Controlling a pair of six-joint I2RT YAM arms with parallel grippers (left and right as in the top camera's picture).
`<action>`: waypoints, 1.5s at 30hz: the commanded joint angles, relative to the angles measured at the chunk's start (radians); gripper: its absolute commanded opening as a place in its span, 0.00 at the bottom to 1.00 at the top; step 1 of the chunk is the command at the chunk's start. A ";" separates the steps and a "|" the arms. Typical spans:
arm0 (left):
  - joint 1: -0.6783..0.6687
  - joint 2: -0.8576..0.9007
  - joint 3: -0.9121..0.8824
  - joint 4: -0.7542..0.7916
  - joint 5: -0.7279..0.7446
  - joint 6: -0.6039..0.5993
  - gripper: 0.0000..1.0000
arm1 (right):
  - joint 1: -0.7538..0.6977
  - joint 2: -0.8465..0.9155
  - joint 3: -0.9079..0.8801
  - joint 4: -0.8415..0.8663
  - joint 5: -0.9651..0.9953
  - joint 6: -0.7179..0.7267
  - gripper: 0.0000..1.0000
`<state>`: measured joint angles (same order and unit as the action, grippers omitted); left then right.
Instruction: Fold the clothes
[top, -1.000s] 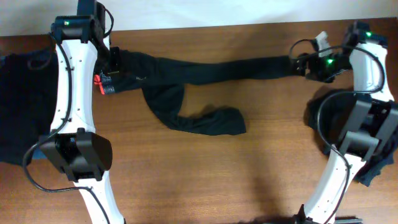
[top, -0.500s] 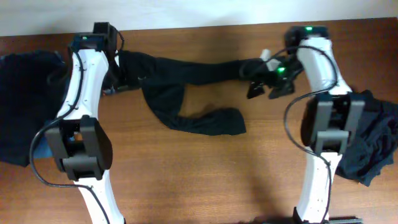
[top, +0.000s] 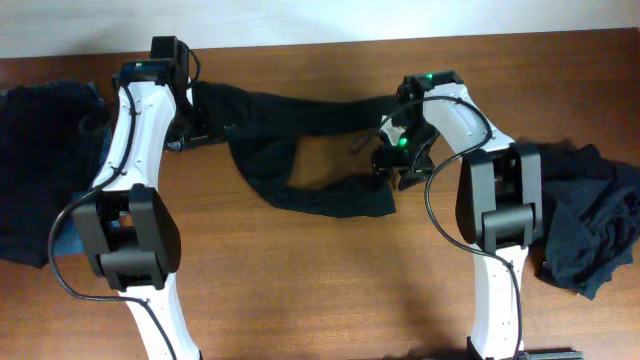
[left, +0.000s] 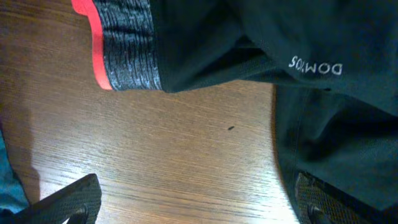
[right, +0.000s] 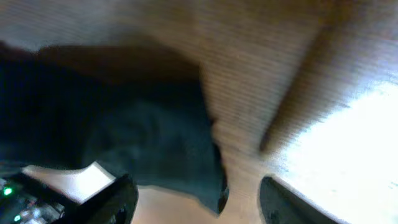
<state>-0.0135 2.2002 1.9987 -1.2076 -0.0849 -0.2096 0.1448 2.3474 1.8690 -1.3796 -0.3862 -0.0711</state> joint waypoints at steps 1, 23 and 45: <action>0.003 -0.005 -0.003 0.010 0.006 0.002 0.99 | 0.000 -0.037 -0.037 0.005 0.013 0.028 0.59; 0.004 -0.005 -0.003 0.011 0.006 0.002 0.99 | -0.270 -0.090 0.070 -0.098 0.104 0.027 0.04; 0.000 -0.005 -0.003 -0.138 0.007 0.002 0.99 | -0.493 -0.112 0.130 -0.019 0.264 0.226 0.99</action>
<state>-0.0135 2.2002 1.9987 -1.3270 -0.0845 -0.2096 -0.3668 2.2688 1.9823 -1.4010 -0.1425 0.1417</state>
